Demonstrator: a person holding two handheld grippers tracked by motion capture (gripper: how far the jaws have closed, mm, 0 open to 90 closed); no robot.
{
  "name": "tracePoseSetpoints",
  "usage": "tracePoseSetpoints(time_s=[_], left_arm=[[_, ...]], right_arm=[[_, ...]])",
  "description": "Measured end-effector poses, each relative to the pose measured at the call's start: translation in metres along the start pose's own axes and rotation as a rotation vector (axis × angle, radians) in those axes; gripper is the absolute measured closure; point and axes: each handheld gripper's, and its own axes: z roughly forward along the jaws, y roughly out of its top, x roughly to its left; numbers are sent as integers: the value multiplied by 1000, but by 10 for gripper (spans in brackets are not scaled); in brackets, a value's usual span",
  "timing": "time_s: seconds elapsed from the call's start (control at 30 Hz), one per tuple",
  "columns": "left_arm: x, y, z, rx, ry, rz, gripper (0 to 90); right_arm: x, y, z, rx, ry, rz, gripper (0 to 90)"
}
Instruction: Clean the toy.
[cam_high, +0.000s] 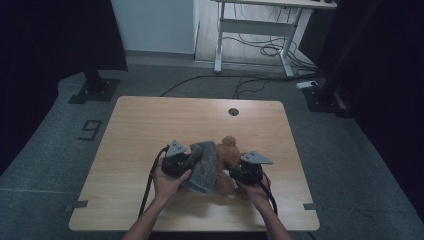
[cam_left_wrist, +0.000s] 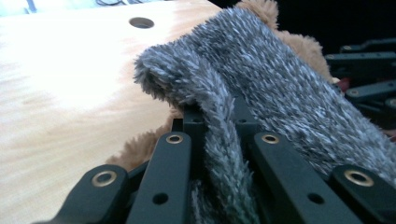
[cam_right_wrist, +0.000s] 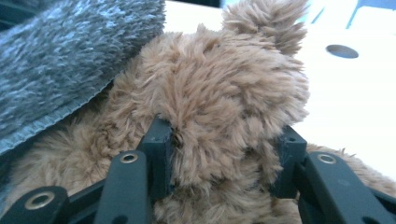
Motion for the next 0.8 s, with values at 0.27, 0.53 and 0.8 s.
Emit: tracePoseSetpoints(time_s=[0.27, 0.53, 0.8], left_arm=[[11, 10, 9, -3, -1, -50, 819], [-11, 23, 2, 16, -27, 11, 820], [-61, 59, 40, 81, -51, 112, 815]], right_arm=[[-12, -2, 14, -65, -85, -25, 515], [-8, -22, -2, -85, -33, -10, 510], [1, -48, -20, -82, -21, -49, 512]])
